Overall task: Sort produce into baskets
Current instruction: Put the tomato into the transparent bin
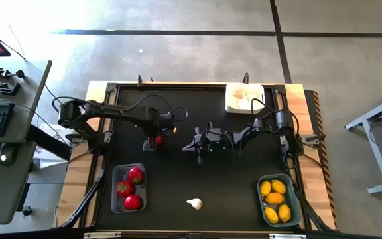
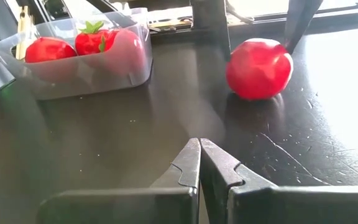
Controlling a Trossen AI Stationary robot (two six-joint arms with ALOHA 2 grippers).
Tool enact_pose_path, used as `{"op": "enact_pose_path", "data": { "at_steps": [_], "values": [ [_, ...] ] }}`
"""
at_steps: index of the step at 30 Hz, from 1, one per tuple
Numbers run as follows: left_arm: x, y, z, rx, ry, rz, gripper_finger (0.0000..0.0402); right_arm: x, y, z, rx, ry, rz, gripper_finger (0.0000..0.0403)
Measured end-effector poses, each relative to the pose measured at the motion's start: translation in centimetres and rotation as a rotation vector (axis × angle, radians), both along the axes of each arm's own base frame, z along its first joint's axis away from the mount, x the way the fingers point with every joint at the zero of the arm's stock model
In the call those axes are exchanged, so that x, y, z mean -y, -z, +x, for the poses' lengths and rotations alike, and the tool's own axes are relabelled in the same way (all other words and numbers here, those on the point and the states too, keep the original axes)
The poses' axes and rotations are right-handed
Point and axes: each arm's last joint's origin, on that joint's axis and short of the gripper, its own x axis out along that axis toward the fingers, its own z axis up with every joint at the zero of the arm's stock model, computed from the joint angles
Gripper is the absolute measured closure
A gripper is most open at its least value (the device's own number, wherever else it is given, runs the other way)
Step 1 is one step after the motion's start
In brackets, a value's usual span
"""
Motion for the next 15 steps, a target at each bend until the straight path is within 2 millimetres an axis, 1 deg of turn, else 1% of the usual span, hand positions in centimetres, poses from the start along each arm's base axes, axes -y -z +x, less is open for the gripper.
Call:
{"op": "enact_pose_path", "data": {
  "at_steps": [4, 11, 15],
  "values": [
    [0.0, -0.1, 0.0, 0.007, 0.009, 0.001, 0.0138, 0.0, 0.0, 0.0, -0.001, 0.0, -0.002, 0.0403],
    [0.1, -0.7, -0.3, 0.04, 0.028, -0.015, 0.0204, 0.0, 0.0, 0.0, -0.001, 0.0, -0.002, 0.0403],
    [0.6, -1.2, -0.5, 0.052, 0.044, -0.015, 0.0221, 0.0, 0.0, 0.0, 0.001, 0.0, -0.01, 0.0403]
  ]
}}
